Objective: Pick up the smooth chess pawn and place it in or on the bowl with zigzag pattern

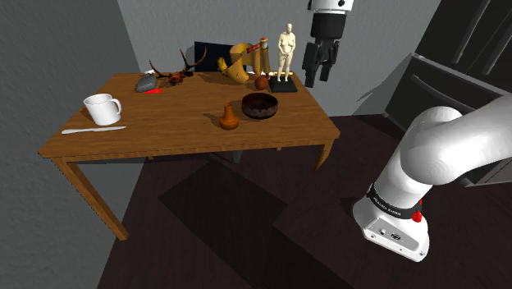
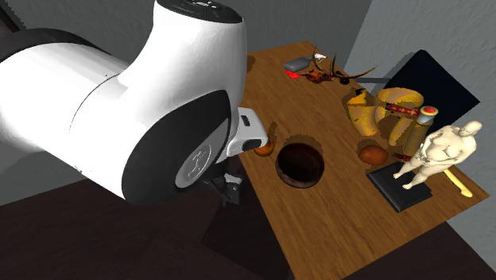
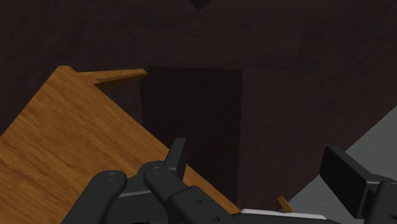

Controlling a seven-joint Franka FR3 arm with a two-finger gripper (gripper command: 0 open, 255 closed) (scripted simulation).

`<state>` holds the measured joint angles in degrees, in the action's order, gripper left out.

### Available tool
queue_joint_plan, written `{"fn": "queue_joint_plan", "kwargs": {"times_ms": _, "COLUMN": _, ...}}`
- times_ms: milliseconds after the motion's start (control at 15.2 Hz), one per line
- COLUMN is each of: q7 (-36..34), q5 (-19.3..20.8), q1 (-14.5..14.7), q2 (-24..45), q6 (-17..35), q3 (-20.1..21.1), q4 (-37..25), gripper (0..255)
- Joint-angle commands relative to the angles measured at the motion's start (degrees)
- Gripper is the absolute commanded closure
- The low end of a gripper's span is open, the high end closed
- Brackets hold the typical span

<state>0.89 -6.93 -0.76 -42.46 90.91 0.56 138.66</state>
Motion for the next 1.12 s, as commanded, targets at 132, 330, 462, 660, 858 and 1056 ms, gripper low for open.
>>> {"fn": "queue_joint_plan", "kwargs": {"times_ms": 132, "q7": -0.24, "q5": -0.01, "q1": -0.03, "q2": 3.53, "q6": 3.97, "q3": 0.56, "q4": -0.18, "gripper": 0}}
{"fn": "queue_joint_plan", "kwargs": {"times_ms": 330, "q7": -0.66, "q5": 0.07, "q1": -0.13, "q2": 9.17, "q6": 9.64, "q3": 1.36, "q4": -1.07, "gripper": 0}}
{"fn": "queue_joint_plan", "kwargs": {"times_ms": 462, "q7": -1.01, "q5": 0.23, "q1": -0.21, "q2": 13.11, "q6": 13.19, "q3": 1.85, "q4": -2.07, "gripper": 0}}
{"fn": "queue_joint_plan", "kwargs": {"times_ms": 660, "q7": -1.62, "q5": 0.62, "q1": -0.38, "q2": 19.21, "q6": 18.09, "q3": 2.54, "q4": -4.17, "gripper": 0}}
{"fn": "queue_joint_plan", "kwargs": {"times_ms": 858, "q7": -2.39, "q5": 1.24, "q1": -0.56, "q2": 25.45, "q6": 22.44, "q3": 3.13, "q4": -6.97, "gripper": 0}}
{"fn": "queue_joint_plan", "kwargs": {"times_ms": 1056, "q7": -3.30, "q5": 2.11, "q1": -0.72, "q2": 31.77, "q6": 26.17, "q3": 3.60, "q4": -10.44, "gripper": 0}}
